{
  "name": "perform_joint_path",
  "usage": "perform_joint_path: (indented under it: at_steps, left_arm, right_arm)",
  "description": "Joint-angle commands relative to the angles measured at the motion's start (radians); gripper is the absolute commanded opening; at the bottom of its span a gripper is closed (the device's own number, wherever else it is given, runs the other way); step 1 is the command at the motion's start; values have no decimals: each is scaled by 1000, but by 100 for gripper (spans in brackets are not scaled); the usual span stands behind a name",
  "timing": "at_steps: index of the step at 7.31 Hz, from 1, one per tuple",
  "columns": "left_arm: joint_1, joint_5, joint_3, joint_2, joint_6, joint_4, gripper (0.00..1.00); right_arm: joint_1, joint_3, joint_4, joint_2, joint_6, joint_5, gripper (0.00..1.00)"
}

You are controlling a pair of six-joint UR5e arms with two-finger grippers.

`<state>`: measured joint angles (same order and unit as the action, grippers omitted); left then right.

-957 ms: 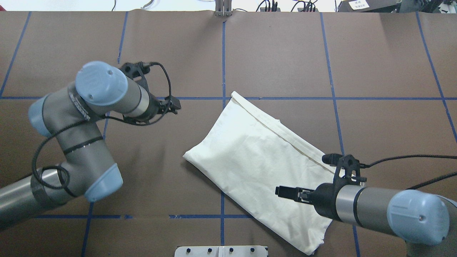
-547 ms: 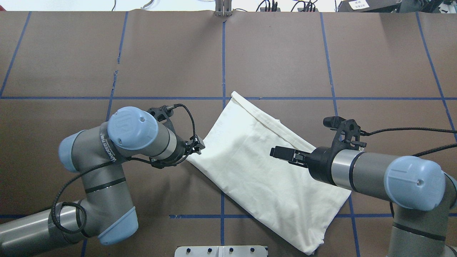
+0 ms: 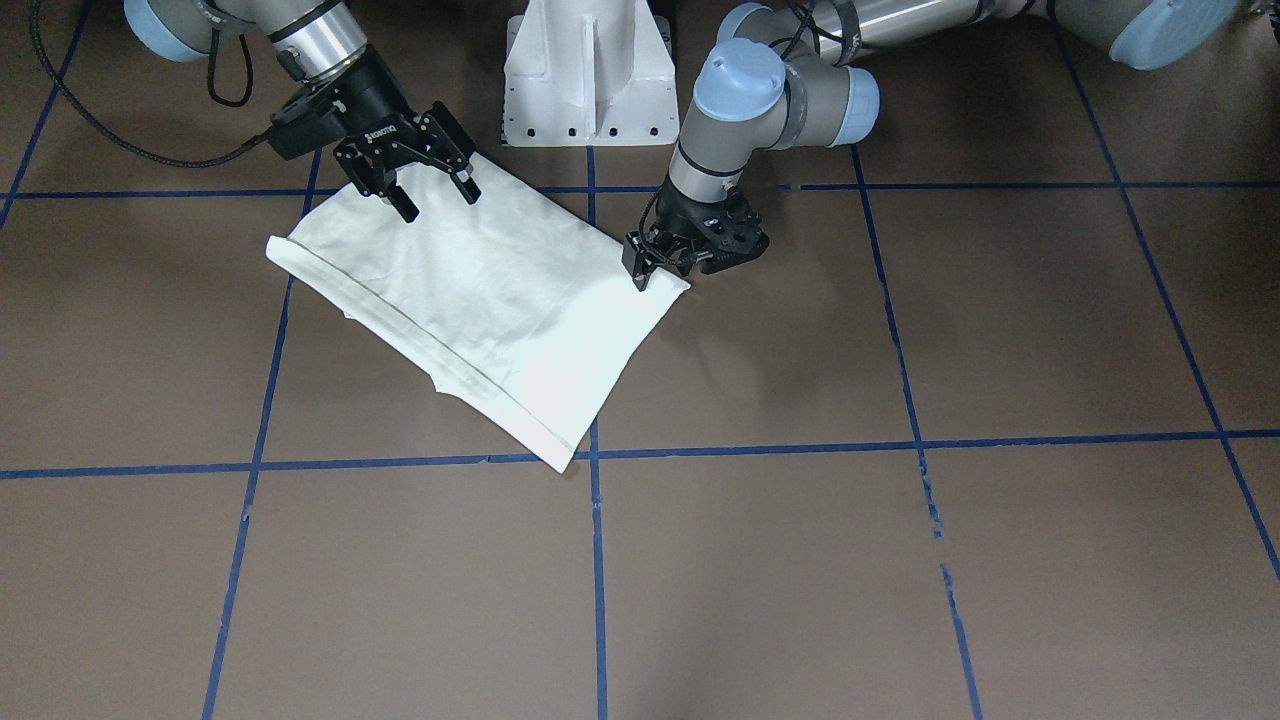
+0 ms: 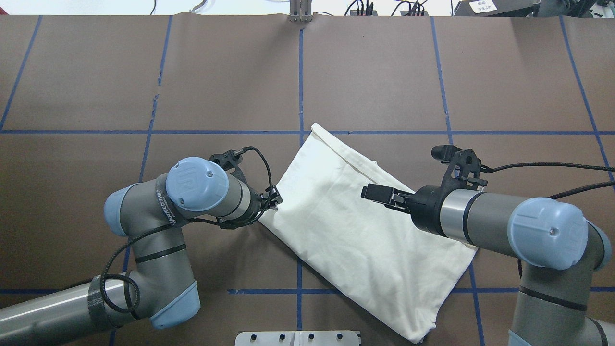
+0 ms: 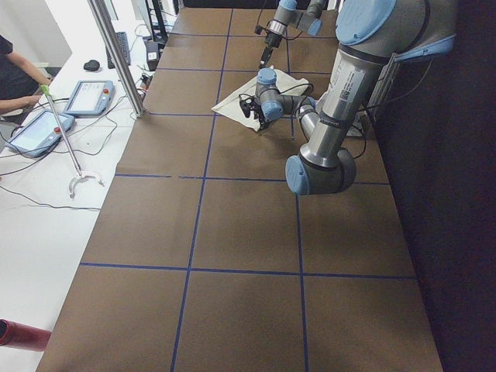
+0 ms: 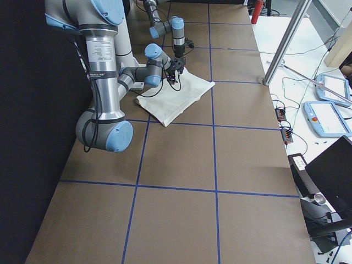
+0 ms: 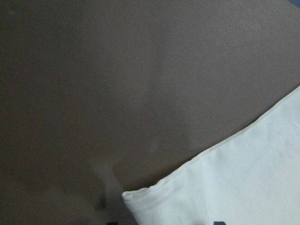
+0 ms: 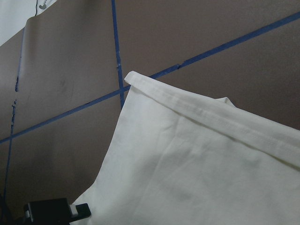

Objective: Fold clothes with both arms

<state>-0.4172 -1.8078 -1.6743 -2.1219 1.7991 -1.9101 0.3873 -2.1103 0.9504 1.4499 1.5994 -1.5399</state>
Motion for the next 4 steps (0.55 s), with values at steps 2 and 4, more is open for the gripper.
perform_joint_path:
  at_steps: [2, 4]
  left_arm:
    - [-1, -1, -1, 7, -9, -15, 0]
    - [-29, -8, -2, 5, -3, 9, 0]
  right_arm:
    - [2, -2, -2, 3, 1, 1, 100]
    - [5, 4, -4, 9, 1, 3, 100]
